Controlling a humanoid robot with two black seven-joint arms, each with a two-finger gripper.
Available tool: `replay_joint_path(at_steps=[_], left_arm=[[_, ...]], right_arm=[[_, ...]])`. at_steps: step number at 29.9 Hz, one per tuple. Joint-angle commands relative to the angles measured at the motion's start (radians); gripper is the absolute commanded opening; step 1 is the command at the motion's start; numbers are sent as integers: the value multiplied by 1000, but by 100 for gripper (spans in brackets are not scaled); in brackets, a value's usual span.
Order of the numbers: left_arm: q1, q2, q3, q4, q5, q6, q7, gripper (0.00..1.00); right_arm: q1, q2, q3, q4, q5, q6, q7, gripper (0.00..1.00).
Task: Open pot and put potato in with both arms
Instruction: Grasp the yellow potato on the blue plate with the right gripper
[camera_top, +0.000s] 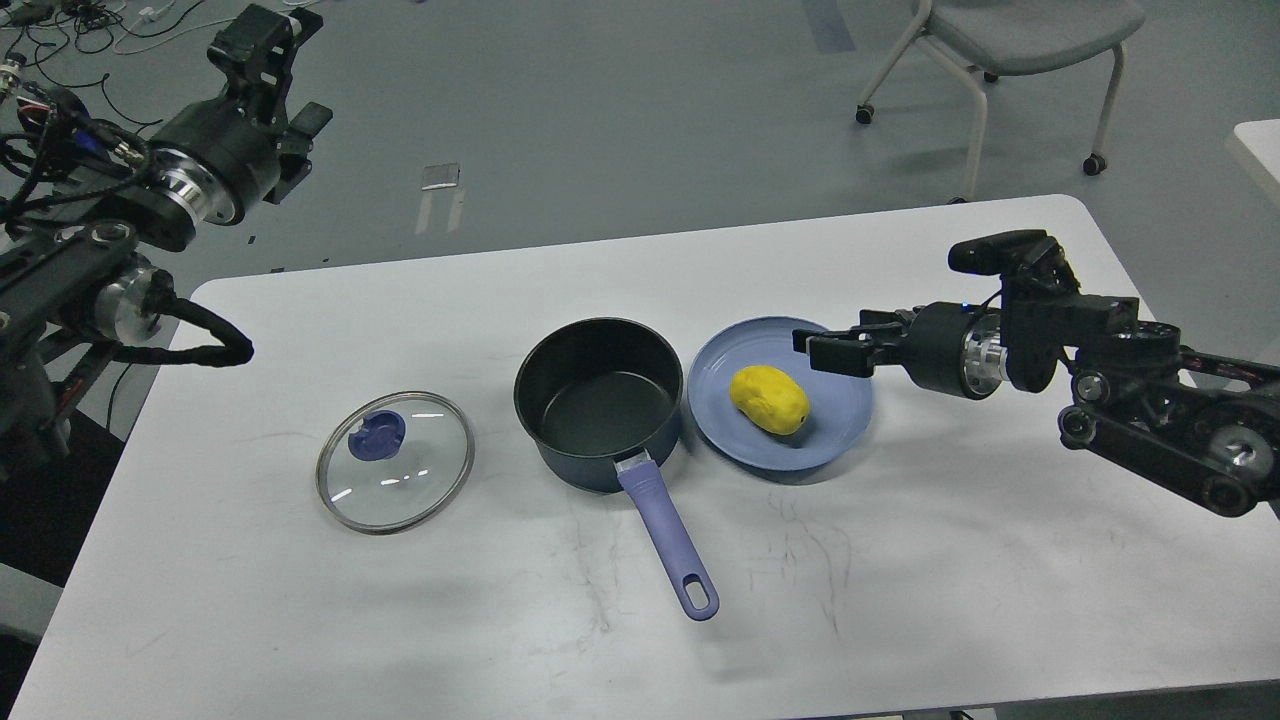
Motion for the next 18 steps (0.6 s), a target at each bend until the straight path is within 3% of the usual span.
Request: replay_joint_path(at_steps=[1,5,18], left_arm=[[2,8,-4,0,-57,-30,20,98],[3,10,-2,0,-110,-36,37,98],[34,13,-5,0,-119,-36,25,98]], right_arm=[[-3,4,-36,-8,-63,0,2,100],[7,35,-79,-12,-146,0,17,100],[17,139,-88,-119,-180,-3,19,99]])
